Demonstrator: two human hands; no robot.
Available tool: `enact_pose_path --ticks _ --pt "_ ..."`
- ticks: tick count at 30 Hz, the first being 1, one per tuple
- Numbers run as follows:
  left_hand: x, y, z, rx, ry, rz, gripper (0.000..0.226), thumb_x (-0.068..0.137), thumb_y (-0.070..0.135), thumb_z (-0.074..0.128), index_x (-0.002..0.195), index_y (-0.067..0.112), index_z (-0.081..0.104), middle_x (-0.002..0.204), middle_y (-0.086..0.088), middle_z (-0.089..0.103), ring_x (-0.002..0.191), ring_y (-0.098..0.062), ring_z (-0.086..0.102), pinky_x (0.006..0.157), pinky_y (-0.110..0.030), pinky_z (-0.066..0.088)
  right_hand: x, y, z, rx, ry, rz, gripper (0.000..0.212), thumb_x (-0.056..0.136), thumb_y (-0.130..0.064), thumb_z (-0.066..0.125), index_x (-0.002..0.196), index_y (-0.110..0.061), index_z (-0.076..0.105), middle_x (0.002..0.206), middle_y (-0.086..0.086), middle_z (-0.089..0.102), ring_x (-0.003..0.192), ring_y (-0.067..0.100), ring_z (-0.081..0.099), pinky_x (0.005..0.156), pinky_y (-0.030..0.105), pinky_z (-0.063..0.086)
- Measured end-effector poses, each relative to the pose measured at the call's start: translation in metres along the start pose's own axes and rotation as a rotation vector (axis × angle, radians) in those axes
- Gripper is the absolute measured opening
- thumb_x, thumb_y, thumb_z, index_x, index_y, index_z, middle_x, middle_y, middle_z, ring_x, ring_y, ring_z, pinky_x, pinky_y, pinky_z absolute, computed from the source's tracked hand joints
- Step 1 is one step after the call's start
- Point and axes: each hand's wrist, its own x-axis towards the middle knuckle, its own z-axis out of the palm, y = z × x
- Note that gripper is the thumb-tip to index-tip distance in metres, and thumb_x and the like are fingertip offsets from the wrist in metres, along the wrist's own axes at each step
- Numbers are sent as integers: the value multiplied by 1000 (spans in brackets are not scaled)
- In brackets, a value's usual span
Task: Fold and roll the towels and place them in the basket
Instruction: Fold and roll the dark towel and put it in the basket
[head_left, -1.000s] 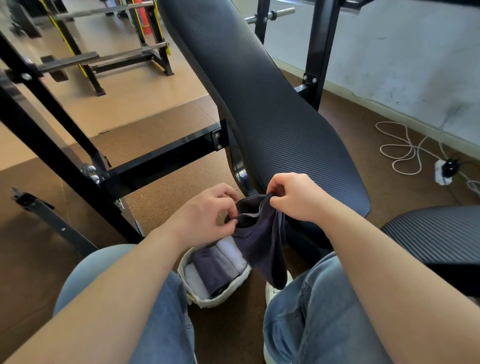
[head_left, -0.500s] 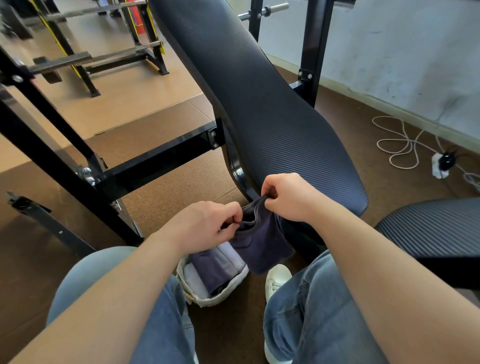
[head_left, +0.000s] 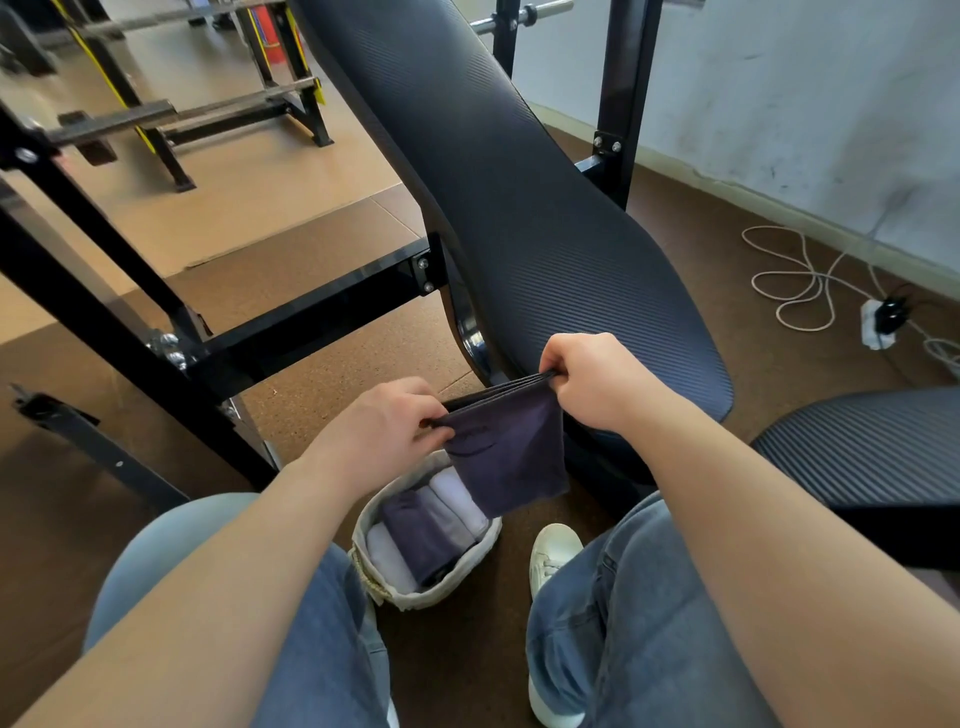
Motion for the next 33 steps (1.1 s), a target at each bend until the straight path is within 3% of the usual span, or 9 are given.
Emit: enact_pose_path --ticks 3,8,12,16,19,22,25,29,33 --pt "1 1 -1 -74 90 -53 10 90 27 77 100 27 78 93 11 70 84 -6 64 79 -34 59 0 -1 0 -7 -13 20 26 92 -8 58 96 -33 59 106 2 64 91 22 58 72 29 45" --pt "3 -1 -7 -237 156 -266 44 92 26 74 133 28 58 100 11 65 86 -7 62 79 -21 48 -1 -5 -3 41 -20 40 22 96 -8 58 100 -30 59 105 -1 64 93 19 56 66 22 42" --pt "9 4 -7 -311 90 -393 10 101 29 56 106 27 64 96 7 67 83 -9 64 70 -23 49 1 -13 -3 265 -29 167 15 95 -16 54 102 -28 60 100 -1 70 87 19 69 74 35 62" --pt "12 14 -11 -737 26 -592 14 109 35 42 111 25 53 105 5 68 72 -15 76 52 -33 59 -1 -25 -5 634 -192 335 19 106 -19 40 124 -24 45 106 9 65 73 28 77 63 40 63" --pt "15 17 -10 -872 46 -694 15 109 33 45 117 24 53 111 -2 69 76 -19 78 66 -39 65 -2 -28 -4 751 -257 359 23 109 -19 42 131 -23 39 115 14 63 81 32 78 74 44 65" --pt "16 10 -9 -995 52 -782 33 99 13 66 128 16 54 113 -13 71 83 -24 78 82 -40 64 0 -19 -2 834 -254 360 45 97 -1 63 133 -17 42 114 18 68 94 30 77 88 44 63" --pt "16 2 -9 -1151 67 -850 57 88 -7 71 135 11 44 114 -17 69 93 -27 77 82 -39 63 2 -12 -3 938 -198 408 58 86 13 68 133 -12 46 102 18 70 89 25 73 80 37 62" --pt "12 6 -12 -947 94 -769 13 100 9 62 106 19 67 86 -9 68 65 -18 63 46 -21 41 4 -11 0 797 -94 410 31 91 -1 63 112 -22 56 88 10 64 77 21 56 56 31 44" --pt "11 5 -11 -770 112 -628 31 104 17 57 105 41 76 72 -1 63 57 -17 48 51 -26 41 3 -11 1 703 -54 322 28 95 -6 60 85 -27 76 91 1 66 81 20 56 57 29 48"
